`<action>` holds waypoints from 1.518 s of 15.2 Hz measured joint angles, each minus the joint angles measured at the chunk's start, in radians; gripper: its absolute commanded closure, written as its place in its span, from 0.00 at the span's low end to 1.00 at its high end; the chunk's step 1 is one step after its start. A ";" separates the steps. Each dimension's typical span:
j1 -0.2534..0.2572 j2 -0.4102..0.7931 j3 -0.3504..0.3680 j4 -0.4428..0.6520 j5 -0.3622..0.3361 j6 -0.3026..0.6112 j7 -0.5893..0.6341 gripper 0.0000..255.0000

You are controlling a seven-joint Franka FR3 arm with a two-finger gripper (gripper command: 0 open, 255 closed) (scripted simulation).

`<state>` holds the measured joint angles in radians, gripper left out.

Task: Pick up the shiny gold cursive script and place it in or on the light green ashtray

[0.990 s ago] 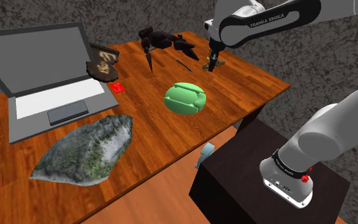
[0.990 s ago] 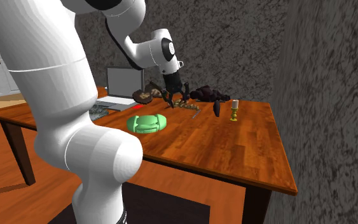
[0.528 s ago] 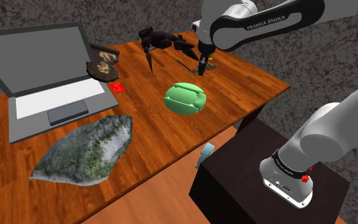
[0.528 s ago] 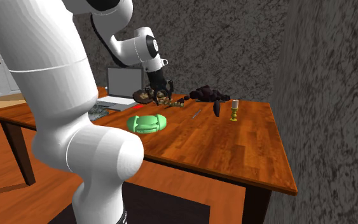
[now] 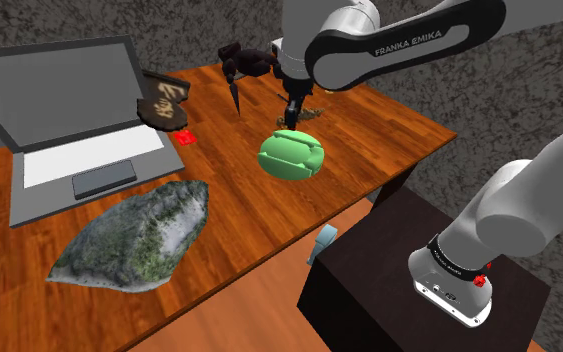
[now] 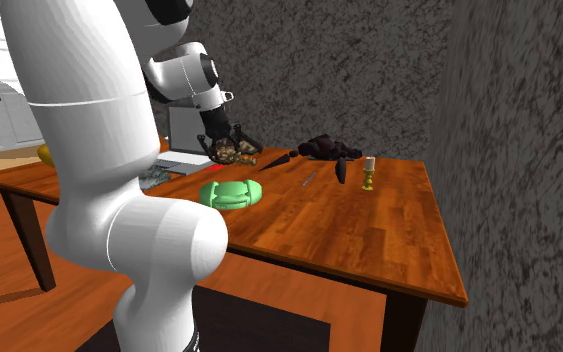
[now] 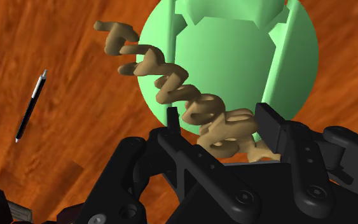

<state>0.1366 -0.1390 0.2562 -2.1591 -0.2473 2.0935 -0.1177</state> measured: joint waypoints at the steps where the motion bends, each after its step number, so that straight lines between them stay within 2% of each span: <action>1: 0.009 0.006 0.012 0.006 -0.001 -0.006 0.021 1.00; 15: 0.011 0.101 0.028 -0.070 -0.062 0.146 0.112 1.00; 22: 0.010 0.104 0.027 -0.084 -0.067 0.163 0.119 1.00; 23: 0.010 0.104 0.027 -0.084 -0.067 0.163 0.119 0.00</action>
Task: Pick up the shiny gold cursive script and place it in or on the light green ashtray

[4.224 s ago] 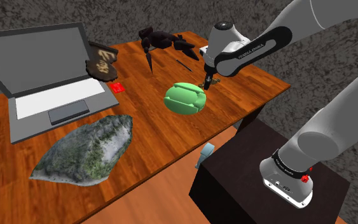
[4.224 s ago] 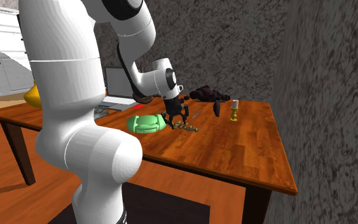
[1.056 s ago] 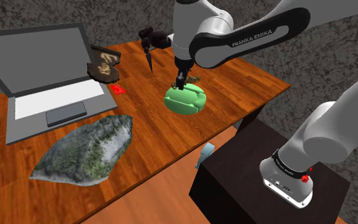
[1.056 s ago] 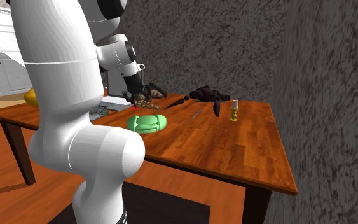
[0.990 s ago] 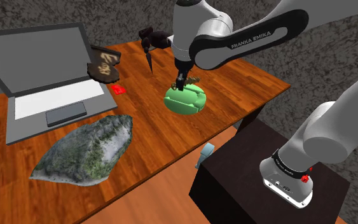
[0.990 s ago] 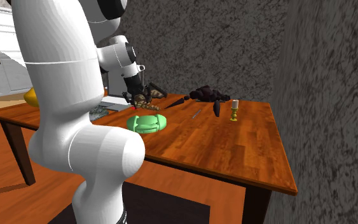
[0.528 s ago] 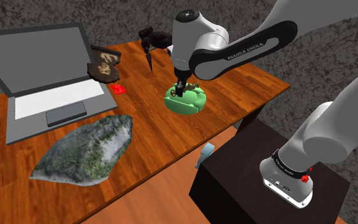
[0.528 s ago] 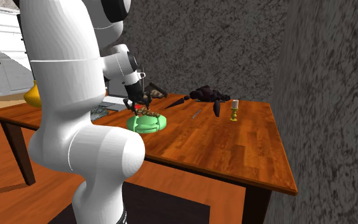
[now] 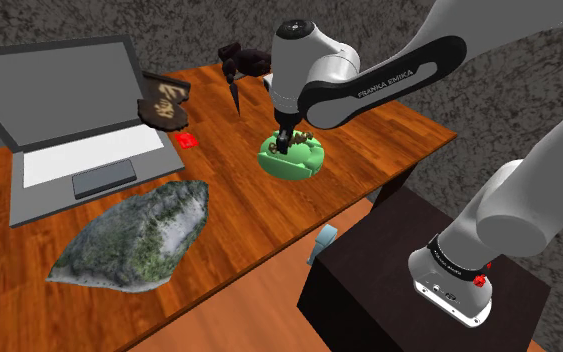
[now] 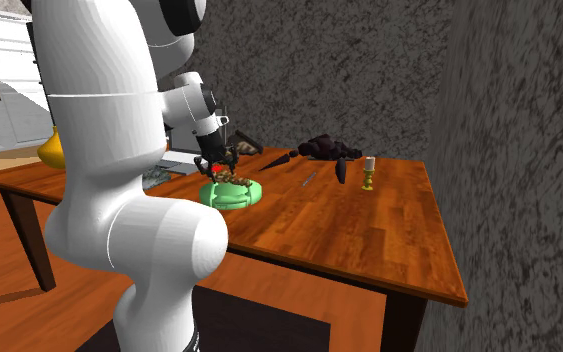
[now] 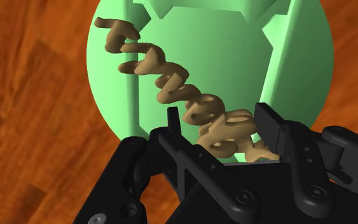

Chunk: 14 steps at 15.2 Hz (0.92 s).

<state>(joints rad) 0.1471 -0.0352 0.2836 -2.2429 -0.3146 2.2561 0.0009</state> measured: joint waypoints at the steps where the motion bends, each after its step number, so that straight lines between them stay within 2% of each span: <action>1: 0.000 0.000 0.000 0.000 0.000 0.000 0.000 0.00; 6: 0.000 0.000 0.000 0.000 0.000 0.000 0.000 0.00; 11: 0.013 -0.060 0.009 0.046 0.042 -0.100 -0.028 0.00; 14: 0.015 -0.067 0.011 0.054 0.048 -0.115 -0.030 0.00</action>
<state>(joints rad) 0.1620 -0.1021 0.2945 -2.1890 -0.2670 2.1407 -0.0293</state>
